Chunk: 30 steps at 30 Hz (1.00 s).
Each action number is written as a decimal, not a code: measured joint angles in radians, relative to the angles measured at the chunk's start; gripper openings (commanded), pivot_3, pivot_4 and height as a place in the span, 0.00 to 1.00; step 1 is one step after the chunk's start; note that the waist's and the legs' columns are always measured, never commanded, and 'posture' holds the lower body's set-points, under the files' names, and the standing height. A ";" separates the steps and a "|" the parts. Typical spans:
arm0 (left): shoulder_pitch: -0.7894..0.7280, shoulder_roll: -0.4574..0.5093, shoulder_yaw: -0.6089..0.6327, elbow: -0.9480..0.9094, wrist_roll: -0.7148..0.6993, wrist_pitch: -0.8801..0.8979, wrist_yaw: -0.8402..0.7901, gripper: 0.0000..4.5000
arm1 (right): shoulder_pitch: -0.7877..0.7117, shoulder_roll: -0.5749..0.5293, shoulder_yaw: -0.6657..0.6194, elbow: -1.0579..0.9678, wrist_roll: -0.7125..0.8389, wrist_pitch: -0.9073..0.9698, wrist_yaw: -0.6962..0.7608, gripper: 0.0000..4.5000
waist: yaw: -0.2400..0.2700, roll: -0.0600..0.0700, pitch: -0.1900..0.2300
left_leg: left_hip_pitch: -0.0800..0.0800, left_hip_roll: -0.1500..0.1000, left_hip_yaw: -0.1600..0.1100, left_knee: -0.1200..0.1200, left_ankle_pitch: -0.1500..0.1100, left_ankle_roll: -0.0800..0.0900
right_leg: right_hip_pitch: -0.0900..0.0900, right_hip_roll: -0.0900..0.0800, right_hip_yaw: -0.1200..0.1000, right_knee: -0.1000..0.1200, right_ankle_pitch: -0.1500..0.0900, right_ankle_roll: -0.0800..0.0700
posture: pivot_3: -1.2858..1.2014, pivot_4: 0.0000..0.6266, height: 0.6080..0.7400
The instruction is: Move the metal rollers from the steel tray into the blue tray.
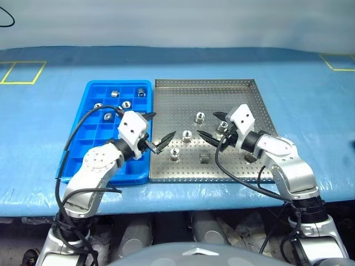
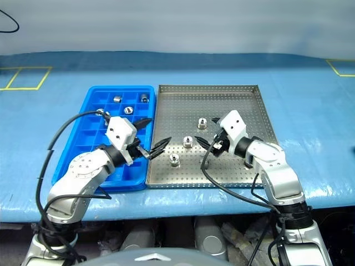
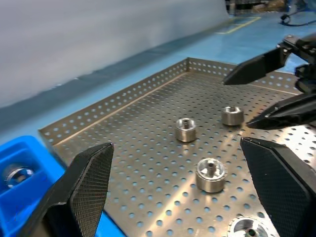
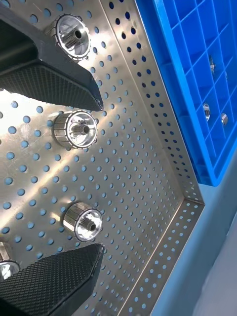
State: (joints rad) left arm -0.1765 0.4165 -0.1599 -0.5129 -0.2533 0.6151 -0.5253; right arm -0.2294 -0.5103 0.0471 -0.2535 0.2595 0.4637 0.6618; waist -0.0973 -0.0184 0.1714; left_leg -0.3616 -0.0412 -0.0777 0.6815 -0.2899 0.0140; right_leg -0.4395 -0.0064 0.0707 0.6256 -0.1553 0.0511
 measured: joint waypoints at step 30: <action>-0.206 0.088 -0.241 0.140 0.093 0.317 -0.102 0.99 | 0.040 0.008 -0.018 -0.027 -0.001 -0.019 -0.050 1.00 | -0.049 0.000 0.000 | 0.000 0.000 0.001 0.000 0.000 0.000 | -0.001 0.000 0.002 0.000 0.000 0.001 | 0.44 0.24 1.00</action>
State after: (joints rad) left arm -0.3829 0.5048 -0.4004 -0.3730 -0.1608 0.9324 -0.6269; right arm -0.1893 -0.5025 0.0291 -0.2806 0.2581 0.4448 0.6115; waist -0.1465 -0.0182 0.1714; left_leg -0.3616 -0.0411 -0.0769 0.6816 -0.2901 0.0144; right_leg -0.4402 -0.0060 0.0728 0.6258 -0.1549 0.0520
